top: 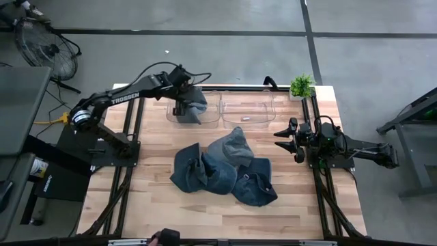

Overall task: Pick & Place hat
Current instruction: Put the left gray cap into the left transparent bin

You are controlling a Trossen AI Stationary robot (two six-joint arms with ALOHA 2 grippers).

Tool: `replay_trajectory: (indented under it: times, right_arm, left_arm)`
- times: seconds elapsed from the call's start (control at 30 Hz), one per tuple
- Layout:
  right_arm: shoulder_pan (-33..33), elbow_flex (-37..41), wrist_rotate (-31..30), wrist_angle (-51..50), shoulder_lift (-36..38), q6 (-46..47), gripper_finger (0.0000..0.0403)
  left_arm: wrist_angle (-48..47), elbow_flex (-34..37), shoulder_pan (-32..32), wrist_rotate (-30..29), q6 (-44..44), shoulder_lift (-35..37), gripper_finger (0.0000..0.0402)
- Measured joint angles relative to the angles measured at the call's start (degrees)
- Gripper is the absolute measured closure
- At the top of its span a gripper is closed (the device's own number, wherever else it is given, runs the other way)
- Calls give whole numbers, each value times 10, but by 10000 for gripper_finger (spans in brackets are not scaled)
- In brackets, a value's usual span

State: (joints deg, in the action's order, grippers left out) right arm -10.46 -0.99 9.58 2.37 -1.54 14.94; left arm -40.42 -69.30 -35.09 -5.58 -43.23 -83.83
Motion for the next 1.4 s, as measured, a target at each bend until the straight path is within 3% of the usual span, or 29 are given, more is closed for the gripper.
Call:
replay_trajectory:
  times: [0.33, 0.6, 0.8, 1.07, 1.4]
  right_arm:
    - [0, 0, 0, 0, 0, 0, 215]
    - [0, 0, 0, 0, 0, 0, 215]
    - [0, 0, 0, 0, 0, 0, 215]
    - [0, 0, 0, 0, 0, 0, 215]
    - [0, 0, 0, 0, 0, 0, 215]
  left_arm:
    - [29, -43, -2, -24, 5, 1, 168]
    - [56, -42, -65, 74, 75, -25, 168]
    - [73, -42, -132, 186, 129, -26, 168]
    - [103, -42, -194, 290, 254, -26, 168]
    - [114, -42, -204, 271, 535, -26, 168]
